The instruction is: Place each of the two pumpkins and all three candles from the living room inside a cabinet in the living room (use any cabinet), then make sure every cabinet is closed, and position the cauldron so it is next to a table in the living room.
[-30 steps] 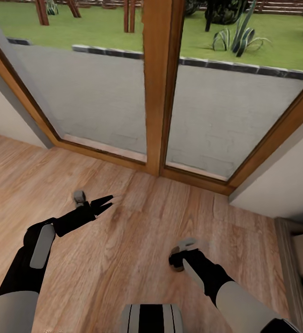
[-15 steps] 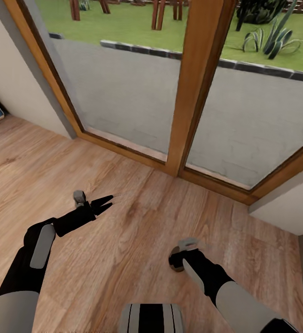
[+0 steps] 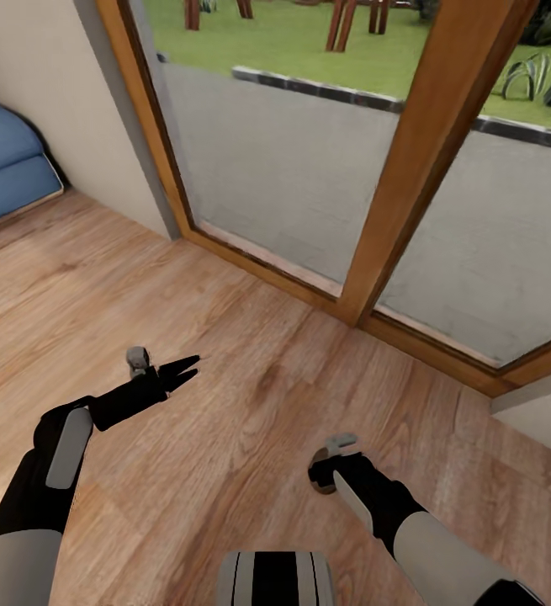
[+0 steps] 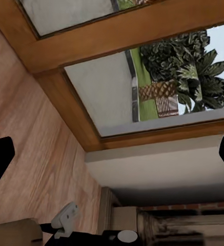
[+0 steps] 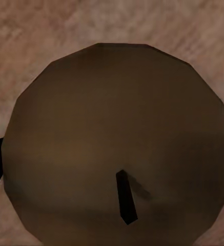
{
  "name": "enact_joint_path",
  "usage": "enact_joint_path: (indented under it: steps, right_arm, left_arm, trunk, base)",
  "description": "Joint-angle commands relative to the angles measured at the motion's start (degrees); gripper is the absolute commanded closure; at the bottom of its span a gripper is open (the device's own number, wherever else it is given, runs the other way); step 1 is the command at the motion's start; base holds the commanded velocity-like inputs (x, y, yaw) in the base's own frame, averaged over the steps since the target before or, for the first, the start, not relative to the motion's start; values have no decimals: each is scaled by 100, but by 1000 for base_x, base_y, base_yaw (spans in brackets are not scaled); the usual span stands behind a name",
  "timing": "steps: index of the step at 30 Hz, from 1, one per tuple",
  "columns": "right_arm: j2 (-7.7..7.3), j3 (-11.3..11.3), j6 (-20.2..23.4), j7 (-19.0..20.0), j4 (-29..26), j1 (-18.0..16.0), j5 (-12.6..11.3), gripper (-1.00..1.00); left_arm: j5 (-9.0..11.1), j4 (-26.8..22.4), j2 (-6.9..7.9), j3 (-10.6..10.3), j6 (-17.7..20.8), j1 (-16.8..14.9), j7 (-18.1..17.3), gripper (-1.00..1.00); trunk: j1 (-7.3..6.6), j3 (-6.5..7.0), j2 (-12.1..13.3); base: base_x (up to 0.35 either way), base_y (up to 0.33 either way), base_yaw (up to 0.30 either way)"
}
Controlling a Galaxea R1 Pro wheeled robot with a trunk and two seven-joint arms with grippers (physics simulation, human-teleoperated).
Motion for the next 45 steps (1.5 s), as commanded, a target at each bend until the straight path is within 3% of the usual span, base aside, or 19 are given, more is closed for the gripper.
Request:
enact_joint_path:
  steps: [1,6,14,15,16,20,45]
  right_arm:
    - [3,0,-1,-3,-1,0,-3,100]
    - [-4,-7,6,4,-6,0,-2,100]
    - [9,-1,5,11,1,0,-14,100]
    - [14,-1,1,16,2,1,-21,100]
    - [17,0,6,22,5,0,-31,100]
    - [49,8,5,16,27,5,-41,100]
    - [70,17,-1,14,38,61,-29,100]
  left_arm:
    - [1,-2,6,10,0,0,-3,-100]
    - [6,-7,-15,195,-8,0,-15,-100]
    - [20,54,-38,316,-9,8,6,-100]
    - [0,68,-51,315,0,9,38,-100]
    - [-26,67,-160,295,26,-4,201,-100]
    - [0,50,-160,309,74,-42,528,-100]
    - [13,-2,-137,360,123,-57,562,-100]
  trunk:
    - [0,-3,0]
    - [0,-13,0]
    - [-5,30,3]
    - [-8,52,4]
    - [-10,74,5]
    - [-21,163,11]
    - [-85,716,44]
  base:
    - [0,0,284]
    - [0,0,284]
    - [0,0,284]
    - [0,0,284]
    - [0,0,274]
    - [0,0,274]
    - [0,0,283]
